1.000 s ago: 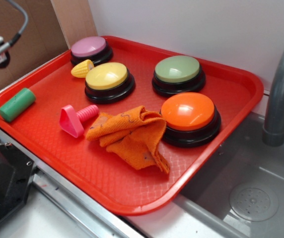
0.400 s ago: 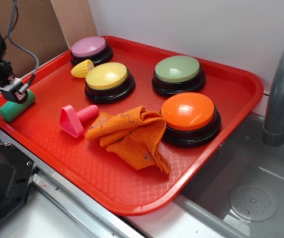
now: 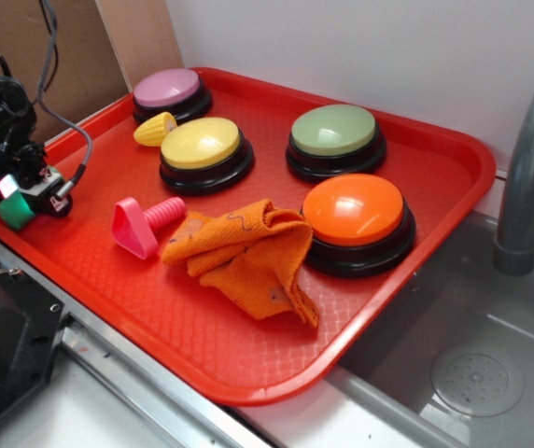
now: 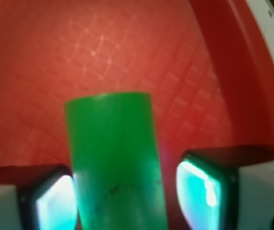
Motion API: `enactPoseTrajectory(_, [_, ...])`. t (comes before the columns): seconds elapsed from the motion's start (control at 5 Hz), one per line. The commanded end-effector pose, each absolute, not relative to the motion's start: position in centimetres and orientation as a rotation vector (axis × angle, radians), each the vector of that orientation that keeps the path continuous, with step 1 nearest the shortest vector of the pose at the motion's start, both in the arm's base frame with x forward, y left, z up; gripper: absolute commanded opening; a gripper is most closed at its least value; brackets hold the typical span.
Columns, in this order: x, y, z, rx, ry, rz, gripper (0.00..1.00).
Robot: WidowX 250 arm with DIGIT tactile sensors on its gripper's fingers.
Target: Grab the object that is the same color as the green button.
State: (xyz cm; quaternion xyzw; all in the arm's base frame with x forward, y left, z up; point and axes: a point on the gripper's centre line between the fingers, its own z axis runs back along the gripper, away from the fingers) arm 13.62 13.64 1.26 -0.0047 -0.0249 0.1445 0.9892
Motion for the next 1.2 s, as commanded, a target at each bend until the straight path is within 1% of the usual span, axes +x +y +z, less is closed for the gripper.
enactPoseTrajectory(0.0, [14.8, 13.7, 4.6, 0.017, 0.003, 0.221, 0.0])
enactPoseTrajectory(0.2, [16.3, 11.7, 7.5, 0.026, 0.055, 0.146, 0.0])
enactPoseTrajectory(0.4, [17.9, 8.1, 10.1, 0.004, 0.049, 0.078, 0.0])
enactPoseTrajectory(0.6, [19.1, 3.8, 12.5, -0.037, -0.022, -0.031, 0.0])
enactPoseTrajectory(0.8, [19.8, 0.6, 13.9, -0.05, -0.072, -0.122, 0.0])
enactPoseTrajectory(1.0, [20.1, -0.1, 13.6, -0.064, -0.038, -0.154, 0.0])
